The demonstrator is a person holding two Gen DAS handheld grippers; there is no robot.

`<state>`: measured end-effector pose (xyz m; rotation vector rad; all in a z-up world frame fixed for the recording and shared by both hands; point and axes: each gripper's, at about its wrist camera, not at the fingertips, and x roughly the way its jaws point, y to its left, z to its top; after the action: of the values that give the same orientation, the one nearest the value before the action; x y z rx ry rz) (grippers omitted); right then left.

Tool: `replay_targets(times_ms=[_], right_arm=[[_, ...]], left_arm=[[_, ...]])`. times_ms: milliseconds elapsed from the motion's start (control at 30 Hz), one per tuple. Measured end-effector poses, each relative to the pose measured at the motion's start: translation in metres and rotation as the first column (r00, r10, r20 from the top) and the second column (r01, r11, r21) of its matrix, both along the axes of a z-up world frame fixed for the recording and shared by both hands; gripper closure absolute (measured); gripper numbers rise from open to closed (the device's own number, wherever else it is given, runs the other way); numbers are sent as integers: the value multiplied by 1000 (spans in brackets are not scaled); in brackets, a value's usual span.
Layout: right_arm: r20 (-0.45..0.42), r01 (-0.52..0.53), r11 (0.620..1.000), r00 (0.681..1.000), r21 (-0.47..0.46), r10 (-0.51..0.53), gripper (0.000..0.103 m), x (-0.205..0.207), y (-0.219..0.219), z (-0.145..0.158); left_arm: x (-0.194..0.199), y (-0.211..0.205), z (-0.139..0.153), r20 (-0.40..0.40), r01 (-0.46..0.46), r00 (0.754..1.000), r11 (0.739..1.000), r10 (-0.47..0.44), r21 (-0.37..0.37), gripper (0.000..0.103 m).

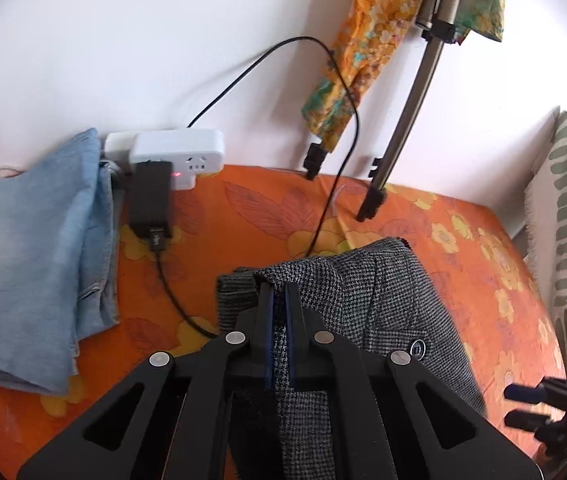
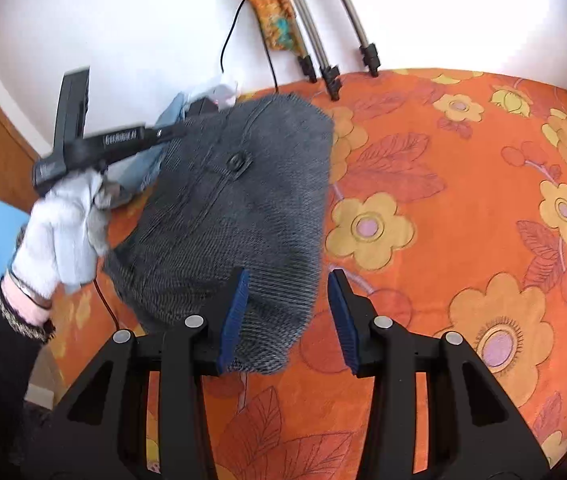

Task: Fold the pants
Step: 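Lower the folded shorts with the right gripper while the left gripper grasps the fold, then close the left gripper on the folded edge of the grey shorts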

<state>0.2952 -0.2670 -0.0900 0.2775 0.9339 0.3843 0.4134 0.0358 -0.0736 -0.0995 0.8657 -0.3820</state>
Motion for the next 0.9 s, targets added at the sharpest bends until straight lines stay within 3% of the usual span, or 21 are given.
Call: replay_targets(times_ms=[100, 267, 400, 500, 633, 833, 900], right_arm=[[17, -53, 998, 998, -21, 53, 60, 2, 16, -1], [-31, -177, 978, 984, -111, 174, 60, -19, 51, -25], [-34, -252, 959, 968, -129, 250, 60, -43, 51, -28], [-35, -219, 976, 975, -18, 218, 62, -44, 24, -18], [4, -150, 989, 989, 5, 150, 62, -35, 2, -2], [14, -62, 997, 998, 47, 62, 62, -12, -14, 13], [-7, -63, 997, 998, 53, 63, 55, -1, -14, 11]], left_arm=[[2, 3, -10, -24, -19, 1000, 1000, 19, 24, 99], [3, -1, -22, -37, -28, 999, 997, 31, 77, 99], [4, -8, -25, -35, -16, 999, 991, 20, 134, 99], [2, -2, -18, -41, -8, 999, 991, 14, 130, 94], [-10, 17, -1, -41, -26, 999, 995, 30, 97, 86], [-50, 21, 22, -10, 6, 1000, 994, -5, 111, 85], [-58, 19, 22, -36, 23, 999, 994, -19, 104, 79]])
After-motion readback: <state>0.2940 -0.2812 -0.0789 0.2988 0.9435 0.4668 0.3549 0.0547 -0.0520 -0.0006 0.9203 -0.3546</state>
